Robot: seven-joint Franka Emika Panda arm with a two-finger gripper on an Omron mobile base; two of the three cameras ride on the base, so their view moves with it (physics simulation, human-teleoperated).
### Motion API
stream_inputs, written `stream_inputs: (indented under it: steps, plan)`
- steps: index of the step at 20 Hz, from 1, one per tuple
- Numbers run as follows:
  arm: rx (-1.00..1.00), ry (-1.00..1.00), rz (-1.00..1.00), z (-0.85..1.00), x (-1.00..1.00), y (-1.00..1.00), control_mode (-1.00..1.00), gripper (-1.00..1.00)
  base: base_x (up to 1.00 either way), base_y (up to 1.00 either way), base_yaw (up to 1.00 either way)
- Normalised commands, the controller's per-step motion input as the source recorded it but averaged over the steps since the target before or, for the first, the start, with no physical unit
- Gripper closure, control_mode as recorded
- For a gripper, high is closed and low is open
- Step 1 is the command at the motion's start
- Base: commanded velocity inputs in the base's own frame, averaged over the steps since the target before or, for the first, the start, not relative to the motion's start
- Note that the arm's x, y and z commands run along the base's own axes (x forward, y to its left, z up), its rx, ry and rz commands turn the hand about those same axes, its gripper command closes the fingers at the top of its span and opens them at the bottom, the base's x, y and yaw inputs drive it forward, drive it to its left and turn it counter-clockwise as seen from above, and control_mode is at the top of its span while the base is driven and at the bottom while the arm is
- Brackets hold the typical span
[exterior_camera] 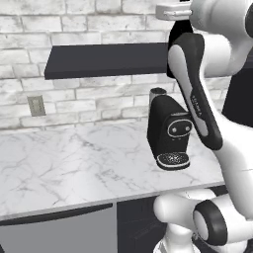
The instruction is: Get the candle and the wine from the cabinet and move them to the dining counter.
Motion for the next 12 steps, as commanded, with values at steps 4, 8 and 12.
stream_inputs:
  steps: [4, 8, 12]
  plan:
    - [0.0, -0.01, -0.08, 0.0, -0.68, -0.22, -1.0, 1.0, 0.0, 0.0, 0.0]
    - [0.0, -0.01, -0.09, -0.02, -0.6, -0.21, -1.0, 1.0, 0.0, 0.0, 0.0]
    - [0.0, -0.01, -0.03, -0.04, -0.68, -0.28, -1.0, 1.0, 0.0, 0.0, 0.0]
